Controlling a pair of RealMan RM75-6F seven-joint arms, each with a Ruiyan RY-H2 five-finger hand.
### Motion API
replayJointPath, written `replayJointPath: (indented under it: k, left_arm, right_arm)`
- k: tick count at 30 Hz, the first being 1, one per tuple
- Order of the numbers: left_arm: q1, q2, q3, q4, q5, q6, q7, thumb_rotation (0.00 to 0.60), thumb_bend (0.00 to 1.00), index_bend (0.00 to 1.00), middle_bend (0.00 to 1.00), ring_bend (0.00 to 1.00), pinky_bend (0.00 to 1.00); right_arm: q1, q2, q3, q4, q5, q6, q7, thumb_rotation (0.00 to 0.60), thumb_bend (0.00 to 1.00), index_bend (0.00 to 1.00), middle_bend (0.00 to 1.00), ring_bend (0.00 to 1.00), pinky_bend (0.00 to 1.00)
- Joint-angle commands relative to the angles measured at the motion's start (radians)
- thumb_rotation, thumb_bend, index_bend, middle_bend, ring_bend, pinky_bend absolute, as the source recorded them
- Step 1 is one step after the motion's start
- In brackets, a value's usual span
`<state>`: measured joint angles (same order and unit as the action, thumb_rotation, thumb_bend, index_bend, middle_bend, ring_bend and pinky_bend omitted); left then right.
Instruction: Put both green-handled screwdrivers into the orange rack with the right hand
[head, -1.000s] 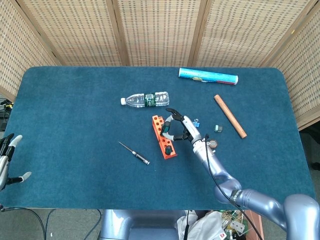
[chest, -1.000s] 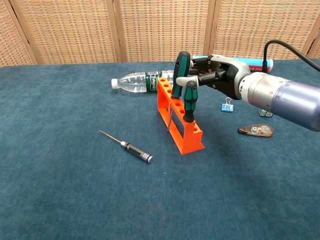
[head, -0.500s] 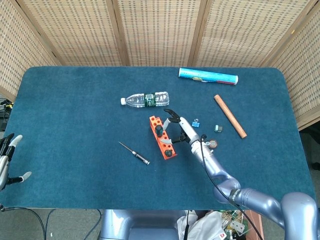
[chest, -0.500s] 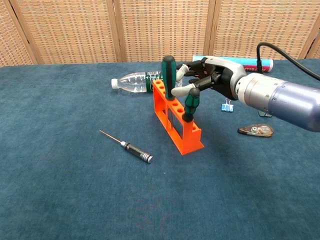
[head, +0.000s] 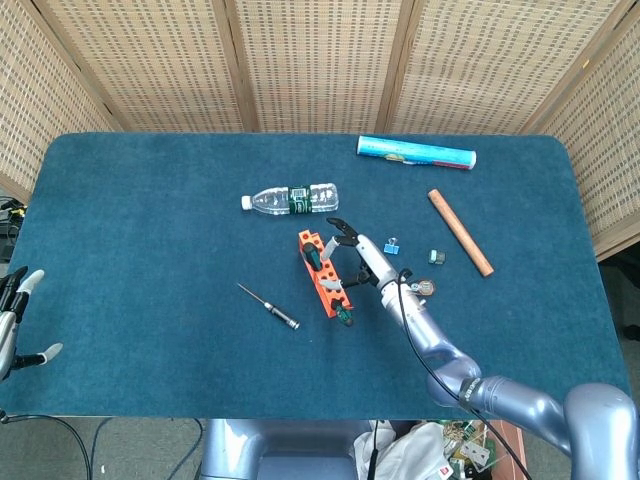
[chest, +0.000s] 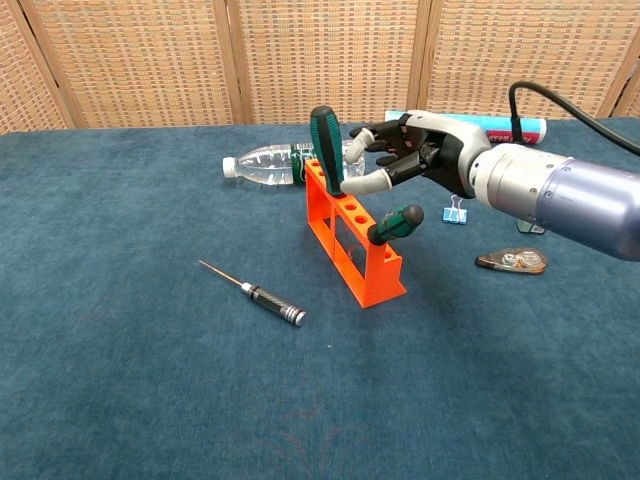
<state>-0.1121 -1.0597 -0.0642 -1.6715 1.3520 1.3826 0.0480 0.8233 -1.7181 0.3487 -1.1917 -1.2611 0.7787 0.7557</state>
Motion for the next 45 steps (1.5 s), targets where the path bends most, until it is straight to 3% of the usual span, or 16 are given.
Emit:
replayJointPath:
  k: [1, 11, 16, 22, 26, 30, 38, 45]
  left_arm:
    - [0.0, 0.0, 0.0, 0.0, 0.0, 0.0, -0.001, 0.6, 0.0, 0.0, 0.0, 0.0, 0.0]
    - [-0.001, 0.002, 0.0, 0.0, 0.002, -0.001, -0.007, 0.6, 0.0, 0.0, 0.0, 0.0, 0.0]
    - [0.0, 0.004, 0.001, 0.001, 0.005, 0.0, -0.015, 0.6, 0.0, 0.0, 0.0, 0.0, 0.0]
    - [0.003, 0.007, 0.008, -0.003, 0.025, 0.007, -0.02, 0.6, 0.0, 0.0, 0.0, 0.0, 0.0]
    - [0.007, 0.011, 0.01, -0.007, 0.036, 0.018, -0.027, 0.6, 0.0, 0.0, 0.0, 0.0, 0.0]
    - [0.023, 0.02, 0.016, -0.014, 0.065, 0.055, -0.039, 0.6, 0.0, 0.0, 0.0, 0.0, 0.0]
    - [0.033, 0.024, 0.025, -0.02, 0.093, 0.077, -0.043, 0.6, 0.0, 0.0, 0.0, 0.0, 0.0]
    - [0.036, 0.026, 0.023, -0.02, 0.092, 0.081, -0.048, 0.6, 0.0, 0.0, 0.0, 0.0, 0.0]
  right_arm:
    - [0.002, 0.003, 0.006, -0.004, 0.012, 0.001, -0.014, 0.6, 0.02, 0.51, 0.04, 0.0, 0.0]
    - [-0.01, 0.079, 0.06, -0.095, 0.031, 0.042, -0.032, 0.6, 0.01, 0.48, 0.03, 0.0, 0.0]
    - [-0.051, 0.189, 0.055, -0.204, -0.008, 0.073, -0.042, 0.6, 0.0, 0.31, 0.01, 0.0, 0.0]
    - [-0.125, 0.33, -0.014, -0.328, -0.149, 0.154, -0.031, 0.6, 0.0, 0.13, 0.0, 0.0, 0.0]
    - [-0.158, 0.39, -0.058, -0.376, -0.223, 0.198, -0.023, 0.6, 0.0, 0.06, 0.0, 0.0, 0.0]
    - [-0.226, 0.469, -0.171, -0.414, -0.374, 0.293, -0.044, 0.6, 0.0, 0.03, 0.0, 0.0, 0.0]
    - [-0.26, 0.432, -0.264, -0.336, -0.471, 0.39, -0.059, 0.6, 0.0, 0.0, 0.0, 0.0, 0.0]
    - [-0.25, 0.29, -0.243, -0.218, -0.459, 0.448, -0.143, 0.6, 0.0, 0.0, 0.0, 0.0, 0.0]
